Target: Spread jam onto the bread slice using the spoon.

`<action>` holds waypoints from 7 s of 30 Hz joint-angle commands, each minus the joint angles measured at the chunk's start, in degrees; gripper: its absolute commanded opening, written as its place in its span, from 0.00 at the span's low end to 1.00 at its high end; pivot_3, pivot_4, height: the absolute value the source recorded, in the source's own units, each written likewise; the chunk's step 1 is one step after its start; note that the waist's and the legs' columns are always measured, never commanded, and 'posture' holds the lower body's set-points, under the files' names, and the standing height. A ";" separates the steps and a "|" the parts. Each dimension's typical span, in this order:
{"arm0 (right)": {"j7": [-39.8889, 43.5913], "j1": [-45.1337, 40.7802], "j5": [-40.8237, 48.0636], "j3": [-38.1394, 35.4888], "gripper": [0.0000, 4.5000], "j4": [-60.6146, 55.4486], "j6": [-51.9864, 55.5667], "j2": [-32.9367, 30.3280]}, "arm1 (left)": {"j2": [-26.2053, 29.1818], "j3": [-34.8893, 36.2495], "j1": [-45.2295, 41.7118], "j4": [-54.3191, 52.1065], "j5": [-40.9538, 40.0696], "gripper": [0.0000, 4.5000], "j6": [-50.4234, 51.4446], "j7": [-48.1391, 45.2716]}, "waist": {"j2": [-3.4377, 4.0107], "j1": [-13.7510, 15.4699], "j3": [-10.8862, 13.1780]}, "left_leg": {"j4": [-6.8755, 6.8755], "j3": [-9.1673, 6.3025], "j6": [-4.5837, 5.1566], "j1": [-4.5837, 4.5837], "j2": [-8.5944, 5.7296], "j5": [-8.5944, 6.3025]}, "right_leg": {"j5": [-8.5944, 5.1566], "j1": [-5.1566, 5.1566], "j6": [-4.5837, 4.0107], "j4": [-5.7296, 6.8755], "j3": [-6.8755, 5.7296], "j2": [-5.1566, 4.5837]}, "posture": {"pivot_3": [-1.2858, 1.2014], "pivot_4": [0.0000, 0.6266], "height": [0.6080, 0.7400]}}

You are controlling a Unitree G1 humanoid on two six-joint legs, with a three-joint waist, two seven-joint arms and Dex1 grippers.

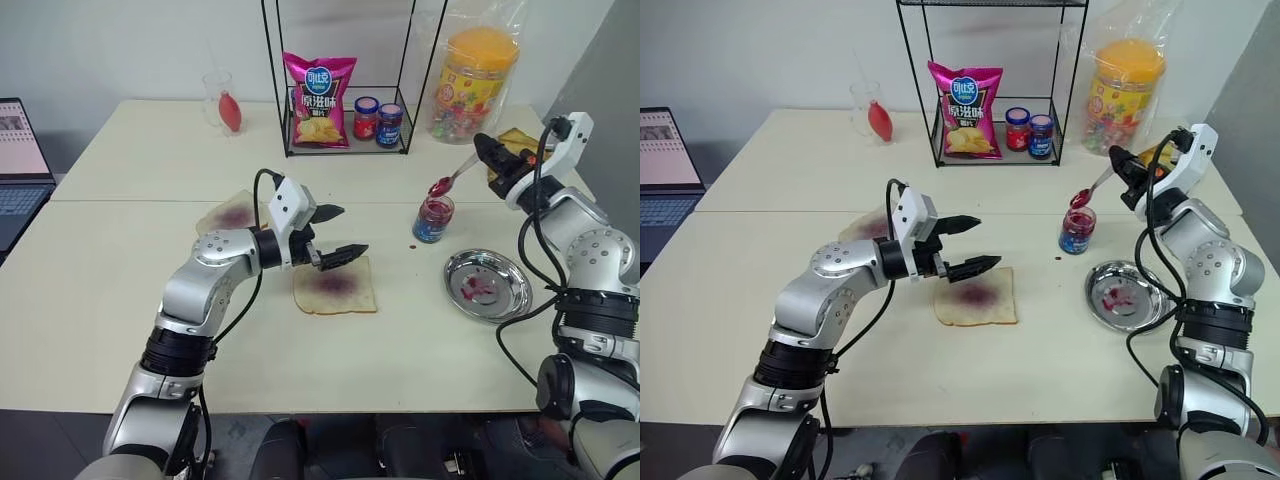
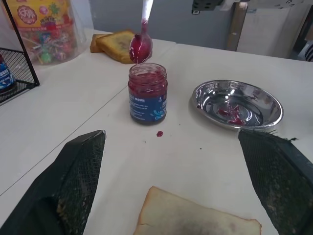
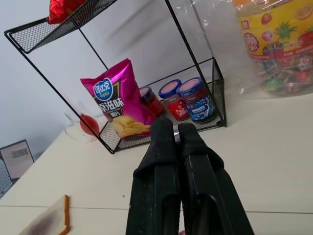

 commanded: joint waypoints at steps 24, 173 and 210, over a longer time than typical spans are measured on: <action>10.30 0.65 -27.61 18.43 0.01 3.84 -15.14 0.05 | 0.37 0.55 -0.05 -3.62 -1.14 1.00 0.07 -0.12 | 0.00 0.04 0.00 | 0.07 -0.04 -0.01 0.02 0.00 0.00 | 0.02 0.01 -0.01 0.07 -0.02 0.00 | 0.52 0.24 1.00; 9.37 10.33 -22.00 33.74 0.01 -23.11 -1.72 15.73 | 14.63 15.40 41.27 -31.27 -15.63 1.00 11.94 7.34 | 0.03 -1.29 -0.03 | 0.10 -0.54 -0.02 0.37 0.11 0.02 | -0.47 0.06 -0.34 0.88 -0.61 0.05 | 0.52 0.24 1.00; 2.94 9.98 -9.51 17.21 0.01 -25.17 16.46 23.45 | 16.17 13.83 38.83 -27.80 -14.05 1.00 9.26 4.39 | 0.01 -1.35 -0.04 | 0.06 -0.56 -0.02 0.38 0.14 0.02 | -0.51 0.06 -0.39 0.89 -0.64 0.04 | 0.52 0.24 1.00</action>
